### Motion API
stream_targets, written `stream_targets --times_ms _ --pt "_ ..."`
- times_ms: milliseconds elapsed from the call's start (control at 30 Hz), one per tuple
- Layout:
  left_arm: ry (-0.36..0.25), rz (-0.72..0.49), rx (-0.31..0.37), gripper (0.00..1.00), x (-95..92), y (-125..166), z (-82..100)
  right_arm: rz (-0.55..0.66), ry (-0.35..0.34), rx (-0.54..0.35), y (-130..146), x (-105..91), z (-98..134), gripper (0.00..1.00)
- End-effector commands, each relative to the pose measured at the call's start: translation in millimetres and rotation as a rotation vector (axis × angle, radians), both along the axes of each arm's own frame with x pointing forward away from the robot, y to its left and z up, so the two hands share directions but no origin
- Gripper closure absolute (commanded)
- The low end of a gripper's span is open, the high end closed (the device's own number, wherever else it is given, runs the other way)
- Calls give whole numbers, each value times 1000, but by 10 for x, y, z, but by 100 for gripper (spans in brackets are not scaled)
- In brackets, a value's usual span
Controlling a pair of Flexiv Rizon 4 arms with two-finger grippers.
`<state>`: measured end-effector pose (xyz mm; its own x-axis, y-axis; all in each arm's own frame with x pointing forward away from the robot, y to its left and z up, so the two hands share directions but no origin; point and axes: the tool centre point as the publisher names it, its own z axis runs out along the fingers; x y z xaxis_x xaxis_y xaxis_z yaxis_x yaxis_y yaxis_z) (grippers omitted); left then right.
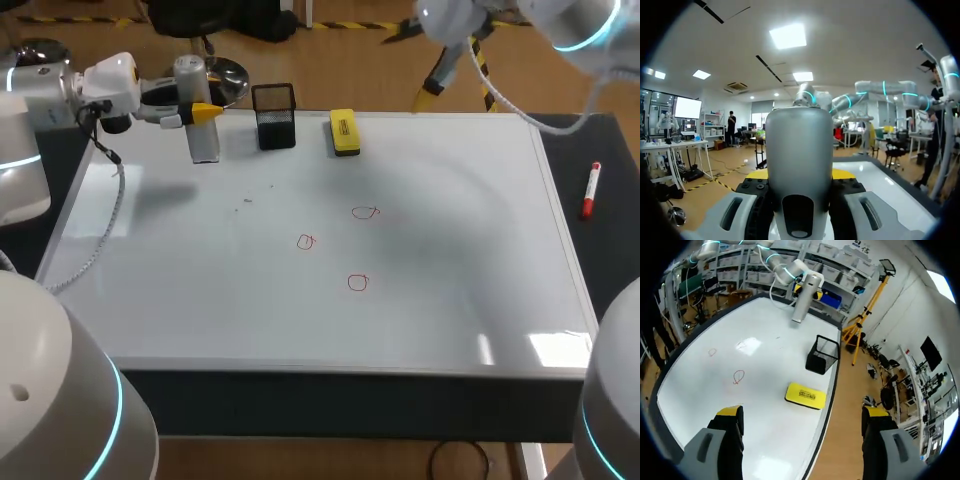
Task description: Pick up the inspection probe, press it on each red-marked spot on the whiteboard one by one, put down the probe, pick up the eraser, and wipe off all the red marks.
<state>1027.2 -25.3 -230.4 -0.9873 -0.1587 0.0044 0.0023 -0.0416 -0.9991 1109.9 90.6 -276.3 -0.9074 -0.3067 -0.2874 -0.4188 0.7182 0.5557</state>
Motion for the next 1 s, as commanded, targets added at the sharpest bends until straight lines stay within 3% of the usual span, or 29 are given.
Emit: stream_targets --times_ms 33,233,433,900,1000 --pt "-2 4 1 100 -13 -7 9 167 82 -271 92 -1 -34 0" --pt "-2 4 1 100 -13 -7 9 231 45 -379 183 -43 -146 0" --pt "-2 4 1 100 -13 -7 9 277 -11 -421 243 -34 -266 0" --pt "-2 4 1 100 -13 -7 9 401 -142 -423 243 45 -453 0" --pt "-2 4 1 100 -13 -7 9 360 -169 -426 232 111 -465 0"
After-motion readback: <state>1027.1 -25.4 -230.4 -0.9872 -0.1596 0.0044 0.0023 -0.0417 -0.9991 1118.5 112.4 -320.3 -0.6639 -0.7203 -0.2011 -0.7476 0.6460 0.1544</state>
